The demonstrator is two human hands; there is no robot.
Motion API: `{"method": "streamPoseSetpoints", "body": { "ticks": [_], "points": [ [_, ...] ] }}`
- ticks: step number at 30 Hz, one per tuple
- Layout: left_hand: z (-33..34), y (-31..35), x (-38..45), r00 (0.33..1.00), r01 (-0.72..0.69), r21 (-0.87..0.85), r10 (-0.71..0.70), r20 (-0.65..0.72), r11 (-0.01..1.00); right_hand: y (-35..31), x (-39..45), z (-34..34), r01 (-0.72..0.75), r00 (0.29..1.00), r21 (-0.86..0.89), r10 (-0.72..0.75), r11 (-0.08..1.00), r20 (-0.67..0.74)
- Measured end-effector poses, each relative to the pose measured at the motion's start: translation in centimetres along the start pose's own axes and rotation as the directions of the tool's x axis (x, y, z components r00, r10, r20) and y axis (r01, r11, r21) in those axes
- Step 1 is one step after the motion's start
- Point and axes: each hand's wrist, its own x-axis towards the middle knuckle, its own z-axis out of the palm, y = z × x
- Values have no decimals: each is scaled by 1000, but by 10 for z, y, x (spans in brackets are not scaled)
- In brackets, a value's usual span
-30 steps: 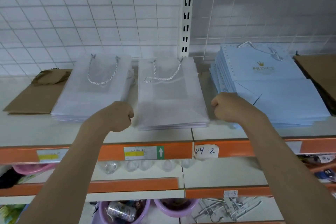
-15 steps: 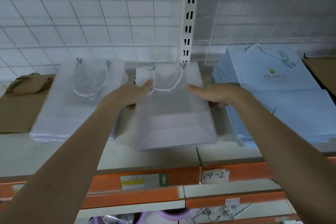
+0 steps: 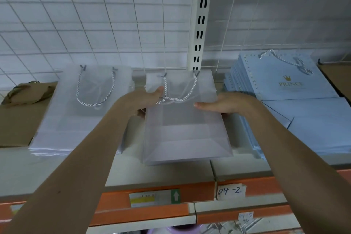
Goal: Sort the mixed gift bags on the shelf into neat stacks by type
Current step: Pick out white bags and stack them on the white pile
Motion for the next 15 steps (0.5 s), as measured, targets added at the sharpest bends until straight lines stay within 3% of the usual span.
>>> {"method": "streamPoseSetpoints", "body": {
  "ticks": [5, 9, 15],
  "points": [
    [4, -2, -5, 997, 30, 83, -23, -76, 996, 0, -6, 3, -28, 999, 29, 29, 999, -19],
    [6, 1, -12, 1000, 15, -133, -15, -1, 991, 1, -7, 10, -62, 998, 219, 59, 974, 21],
    [7, -6, -11, 994, -76, -184, 61, -86, 980, -2, -11, 19, -27, 998, 237, 40, 971, -48]
  ]
}}
